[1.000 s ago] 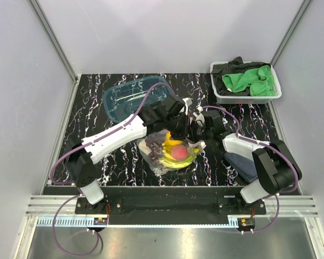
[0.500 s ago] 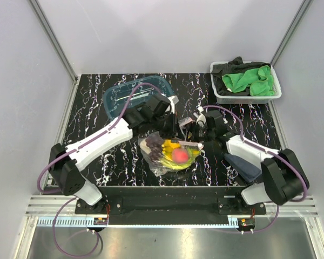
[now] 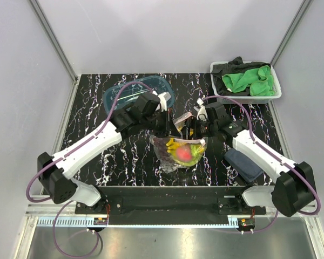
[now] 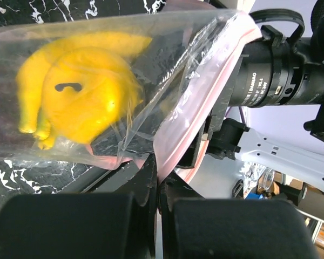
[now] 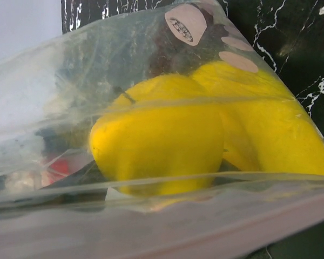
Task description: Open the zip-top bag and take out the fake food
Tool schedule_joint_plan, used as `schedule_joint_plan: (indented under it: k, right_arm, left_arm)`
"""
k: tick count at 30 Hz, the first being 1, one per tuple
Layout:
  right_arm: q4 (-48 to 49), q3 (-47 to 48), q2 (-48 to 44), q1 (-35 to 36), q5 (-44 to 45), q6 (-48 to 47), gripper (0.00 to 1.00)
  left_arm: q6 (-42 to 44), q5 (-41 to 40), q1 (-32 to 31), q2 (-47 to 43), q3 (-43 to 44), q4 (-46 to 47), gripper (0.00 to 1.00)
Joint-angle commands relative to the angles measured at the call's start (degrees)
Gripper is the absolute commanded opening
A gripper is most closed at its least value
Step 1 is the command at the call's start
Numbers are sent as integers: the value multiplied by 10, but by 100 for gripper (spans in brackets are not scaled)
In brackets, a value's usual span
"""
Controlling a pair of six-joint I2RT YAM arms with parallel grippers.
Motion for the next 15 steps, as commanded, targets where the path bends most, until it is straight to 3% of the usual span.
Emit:
schedule_joint_plan:
  k: [1,5,15]
  right_arm:
    - [-68,23,-23,6,22,-20,8]
    - [-42,21,-13,28,10,3,8]
    - [-63,36,-17,66,45,-18,8]
  left_arm:
    - [2,-9,21,-53,6,-15,0]
    - [-15,33,19,-53,23,22,0]
    - [-28,17,15,-41,55,28,0]
